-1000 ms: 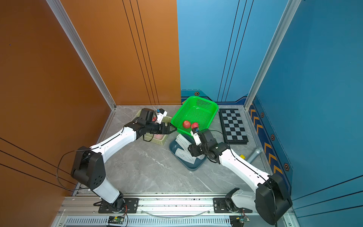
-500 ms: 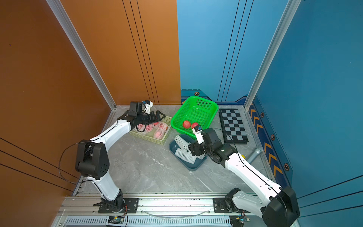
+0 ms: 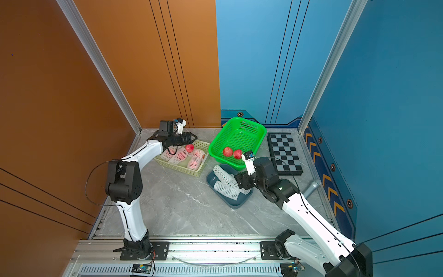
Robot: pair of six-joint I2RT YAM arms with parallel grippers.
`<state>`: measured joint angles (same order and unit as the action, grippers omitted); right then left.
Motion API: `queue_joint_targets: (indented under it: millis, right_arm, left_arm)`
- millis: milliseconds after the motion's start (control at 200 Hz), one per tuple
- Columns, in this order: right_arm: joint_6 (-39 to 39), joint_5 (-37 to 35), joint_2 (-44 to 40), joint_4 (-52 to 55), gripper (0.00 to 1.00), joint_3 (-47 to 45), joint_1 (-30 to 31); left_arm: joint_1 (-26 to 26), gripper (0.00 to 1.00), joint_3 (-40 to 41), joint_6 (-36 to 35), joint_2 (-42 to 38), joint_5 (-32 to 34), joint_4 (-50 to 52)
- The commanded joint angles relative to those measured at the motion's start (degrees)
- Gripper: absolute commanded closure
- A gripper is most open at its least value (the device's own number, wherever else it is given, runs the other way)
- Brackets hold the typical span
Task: Remove foam nets from apples
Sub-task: Pick up the apple from the basket.
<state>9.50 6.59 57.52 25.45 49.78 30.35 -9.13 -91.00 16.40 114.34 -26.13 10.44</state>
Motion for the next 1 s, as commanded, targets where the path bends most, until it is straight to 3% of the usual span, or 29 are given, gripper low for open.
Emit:
queue_joint_targets:
  millis: [0, 215, 716, 991]
  right_arm:
    - [0.7, -0.5, -0.2, 1.9, 0.19, -1.1, -0.6]
    - [0.3, 0.7, 1.1, 0.8, 0.19, -0.6, -1.1]
    - [0.4, 1.6, 2.4, -0.1, 0.20, -0.5, -1.5]
    - [0.4, 1.7, 2.7, -0.2, 0.19, -0.6, -1.6]
  left_arm:
    - [-0.9, 0.39, -1.8, -6.5, 1.1, 5.7, 6.1]
    - [-1.2, 0.39, -4.8, -11.0, 3.7, 13.5, 13.1]
    - [-1.0, 0.26, -16.4, -14.0, 12.7, 19.4, 22.0]
    - [-1.2, 0.24, -18.1, -13.1, 15.1, 23.3, 23.4]
